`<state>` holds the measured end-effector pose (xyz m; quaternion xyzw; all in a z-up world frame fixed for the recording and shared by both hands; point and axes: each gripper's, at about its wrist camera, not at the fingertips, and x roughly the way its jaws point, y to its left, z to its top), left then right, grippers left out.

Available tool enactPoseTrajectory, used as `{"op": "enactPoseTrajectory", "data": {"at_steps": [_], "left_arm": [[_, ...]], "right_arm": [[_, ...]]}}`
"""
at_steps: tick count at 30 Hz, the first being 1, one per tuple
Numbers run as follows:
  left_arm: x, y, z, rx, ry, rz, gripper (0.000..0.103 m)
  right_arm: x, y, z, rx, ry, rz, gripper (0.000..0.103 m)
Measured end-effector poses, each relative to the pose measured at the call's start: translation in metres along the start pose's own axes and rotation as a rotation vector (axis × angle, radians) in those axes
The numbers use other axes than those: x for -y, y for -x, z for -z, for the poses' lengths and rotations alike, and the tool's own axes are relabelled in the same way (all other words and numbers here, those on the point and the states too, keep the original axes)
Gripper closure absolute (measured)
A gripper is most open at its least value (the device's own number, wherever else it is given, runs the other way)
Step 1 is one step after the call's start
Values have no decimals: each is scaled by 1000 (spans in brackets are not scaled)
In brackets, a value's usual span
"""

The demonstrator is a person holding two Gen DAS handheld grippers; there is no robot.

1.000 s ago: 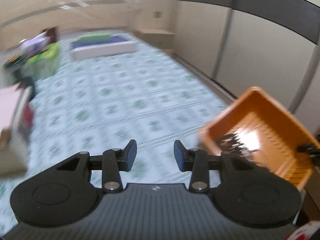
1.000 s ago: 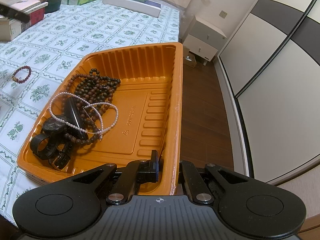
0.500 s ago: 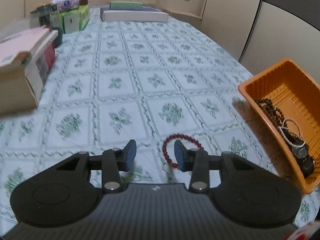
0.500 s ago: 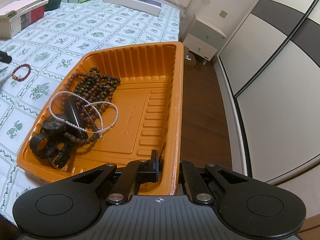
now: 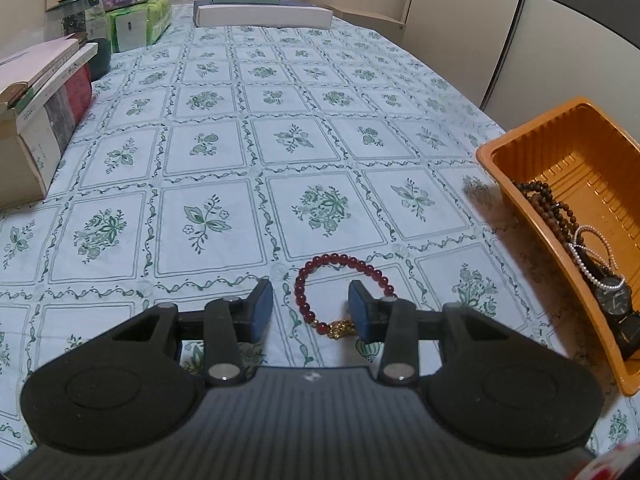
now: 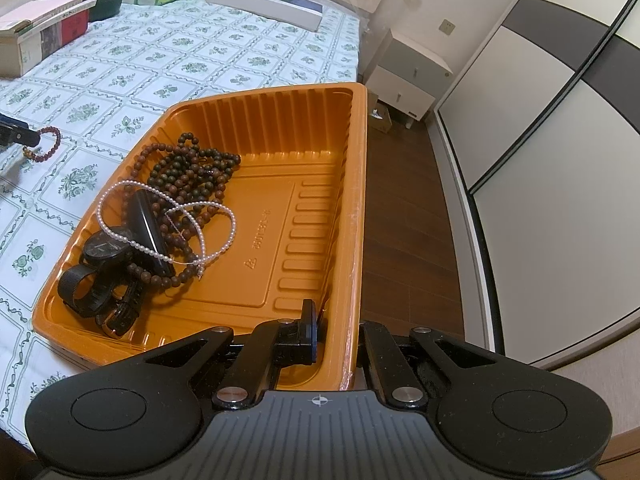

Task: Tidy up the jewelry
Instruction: 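Lift the red bracelet with the left gripper and carry it over the tray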

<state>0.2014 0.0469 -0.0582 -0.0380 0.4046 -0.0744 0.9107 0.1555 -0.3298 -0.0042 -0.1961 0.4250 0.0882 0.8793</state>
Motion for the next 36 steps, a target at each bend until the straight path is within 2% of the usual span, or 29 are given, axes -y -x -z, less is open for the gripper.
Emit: {"op": "enactPoseTrajectory", "data": {"at_steps": [7,9,11,15,23,31,36], "left_arm": [[12,-8,6,16,-105,-46,68],[12,-8,5,9,-113,-38,86],[13,-8,2,-9,-135,-47,99],[10,-3,-2,-23,-156,-59,99],[11,30,-24,29,-173,-21,99],[52,60,-56,77,-203,114,99],[85,69,-66,80,-225,206,99]], "right_arm": [[0,0,0,0,1,1,99],[0,1,-1,-1,2,2,99],[-1,1,-1,-3,1,2,99],[-1,2,-2,-2,4,4,99],[4,-2,-1,-6,-23,-10,99],[13,-2,3,15,-80,-50,99],[23,-6,11,38,-145,-96,99]]}}
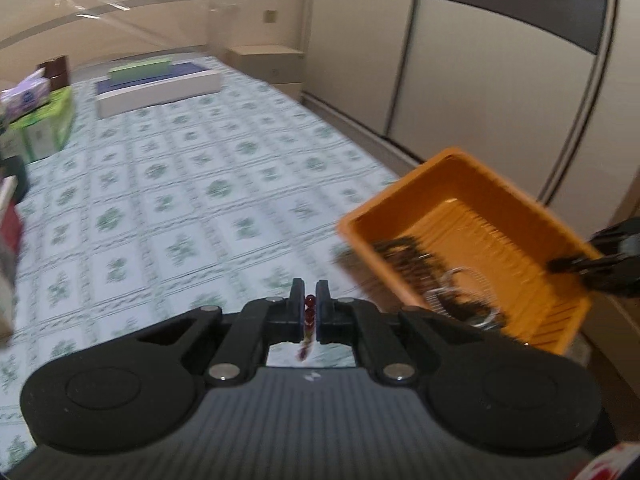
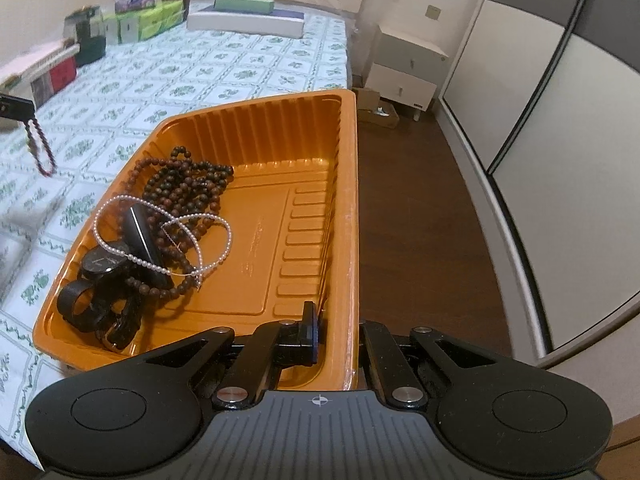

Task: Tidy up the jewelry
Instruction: 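Lift the red bracelet with the left gripper and carry it over the tray, then open the left gripper to drop the bracelet into the tray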

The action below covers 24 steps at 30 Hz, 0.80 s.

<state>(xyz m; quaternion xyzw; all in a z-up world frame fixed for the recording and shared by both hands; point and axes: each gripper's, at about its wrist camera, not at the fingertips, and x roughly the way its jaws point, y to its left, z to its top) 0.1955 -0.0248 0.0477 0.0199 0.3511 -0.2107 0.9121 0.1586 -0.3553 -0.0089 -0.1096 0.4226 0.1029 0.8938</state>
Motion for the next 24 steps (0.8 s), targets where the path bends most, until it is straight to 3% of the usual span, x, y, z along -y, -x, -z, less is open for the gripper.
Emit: {"op": "enactPoseTrajectory", "data": {"at_steps": [6,14,24], "left_arm": [[37,-5,-22,13,-10,101,99],[83,-19,-48,14,-59,175,99],[108,-70,-38,-110,-77,186,99]], "right_arm": [[8,-7,7,16,-73,-86,100],[7,-23,9,27,-129,-185,100],[31,-16,24,62,-274,-255,99]]}}
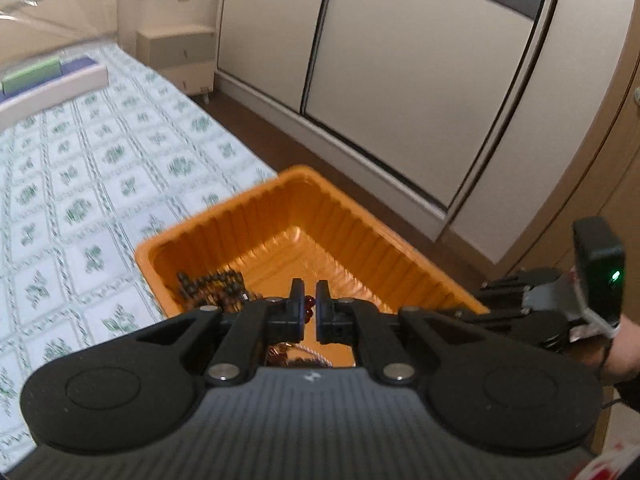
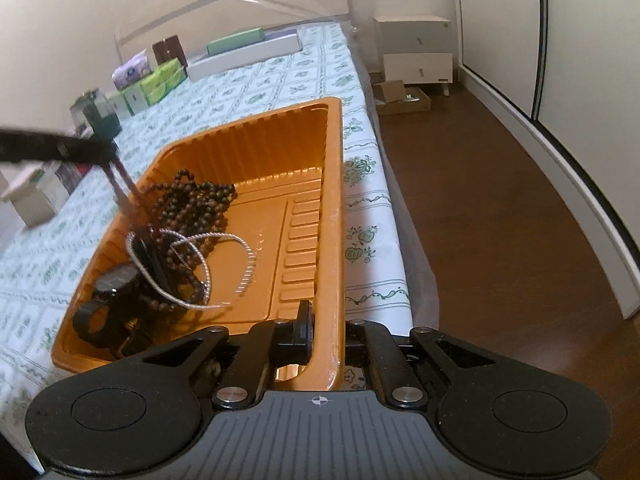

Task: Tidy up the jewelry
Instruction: 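Open the left gripper to drop the bracelet into the tray, then lower the orange tray onto the bed cover and open the right gripper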

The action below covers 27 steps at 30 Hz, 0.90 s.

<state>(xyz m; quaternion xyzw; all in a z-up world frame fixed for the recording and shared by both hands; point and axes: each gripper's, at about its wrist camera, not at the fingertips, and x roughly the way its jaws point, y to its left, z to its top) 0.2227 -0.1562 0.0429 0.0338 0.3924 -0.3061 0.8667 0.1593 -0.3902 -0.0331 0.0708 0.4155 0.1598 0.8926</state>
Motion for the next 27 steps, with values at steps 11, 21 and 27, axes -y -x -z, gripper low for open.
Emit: {"op": "enactPoseTrajectory", "data": {"at_steps": [11,21,27], "left_arm": [[-18,8,29,5,73,-52,57],[-42,73,99,132,272,-250,2],[-30,101,147,155,376,-341,1]], "right_arm": [[6,16,-1,77,-75,-27,37],[3,55,2,168,-147,66,35],[-29,77,10,149,-171,63,34]]}}
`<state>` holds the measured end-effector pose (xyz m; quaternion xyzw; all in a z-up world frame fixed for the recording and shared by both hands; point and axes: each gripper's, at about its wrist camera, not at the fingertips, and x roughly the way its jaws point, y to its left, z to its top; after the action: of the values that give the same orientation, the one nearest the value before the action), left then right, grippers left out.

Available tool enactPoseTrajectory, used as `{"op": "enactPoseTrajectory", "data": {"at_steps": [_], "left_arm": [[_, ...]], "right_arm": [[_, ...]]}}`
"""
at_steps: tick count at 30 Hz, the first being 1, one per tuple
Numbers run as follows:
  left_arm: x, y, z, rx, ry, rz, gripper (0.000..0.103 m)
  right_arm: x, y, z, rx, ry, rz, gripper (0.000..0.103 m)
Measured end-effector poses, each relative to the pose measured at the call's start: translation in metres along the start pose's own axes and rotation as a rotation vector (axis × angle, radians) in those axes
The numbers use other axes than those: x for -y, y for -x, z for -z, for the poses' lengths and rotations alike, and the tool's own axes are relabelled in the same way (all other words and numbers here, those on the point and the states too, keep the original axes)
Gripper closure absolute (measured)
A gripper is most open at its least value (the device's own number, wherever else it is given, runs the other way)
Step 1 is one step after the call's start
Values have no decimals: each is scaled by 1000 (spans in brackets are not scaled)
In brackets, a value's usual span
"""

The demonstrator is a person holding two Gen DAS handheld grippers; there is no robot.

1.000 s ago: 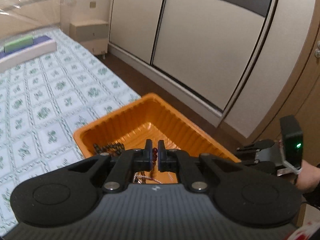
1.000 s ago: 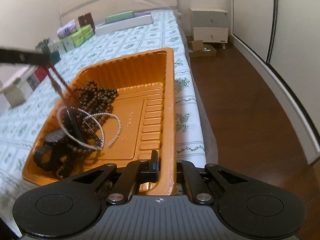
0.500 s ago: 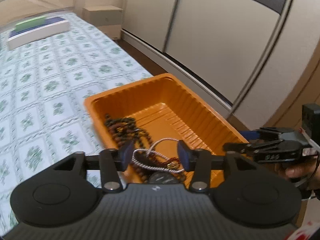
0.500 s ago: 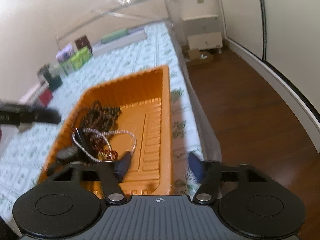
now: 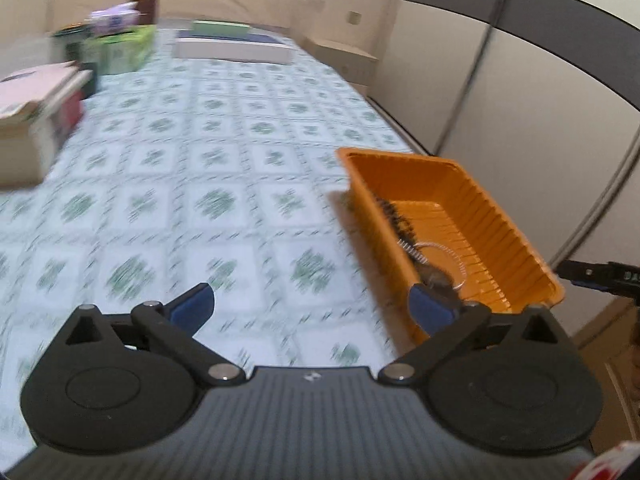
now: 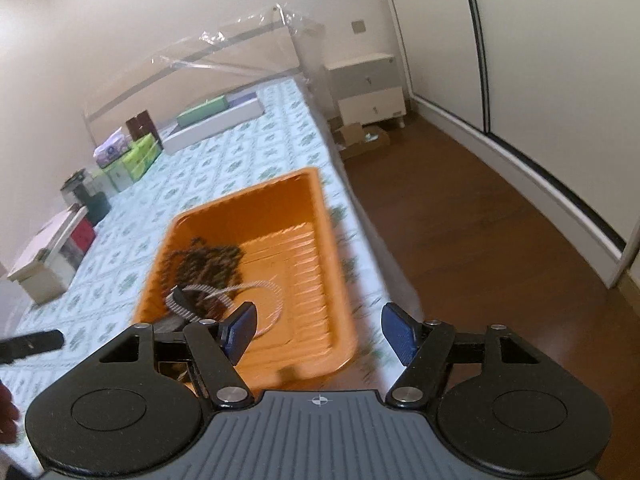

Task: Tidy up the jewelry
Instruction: 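Lower the orange tray onto the bed cover and open the right gripper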

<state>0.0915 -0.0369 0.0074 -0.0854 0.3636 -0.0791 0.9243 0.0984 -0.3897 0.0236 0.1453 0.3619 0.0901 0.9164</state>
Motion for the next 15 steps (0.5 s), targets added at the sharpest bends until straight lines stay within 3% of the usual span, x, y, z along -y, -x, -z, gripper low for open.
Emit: {"op": "enactPoseTrajectory", "data": {"at_steps": [9,15], "left_arm": [[-4,34,49,-81,89,-108,1],[1,43,67,-134,80,-97,1]], "right_arm": [[-75,5,46,-132,169,-6,33],[-95,4,65,-172,152,-16,33]]}}
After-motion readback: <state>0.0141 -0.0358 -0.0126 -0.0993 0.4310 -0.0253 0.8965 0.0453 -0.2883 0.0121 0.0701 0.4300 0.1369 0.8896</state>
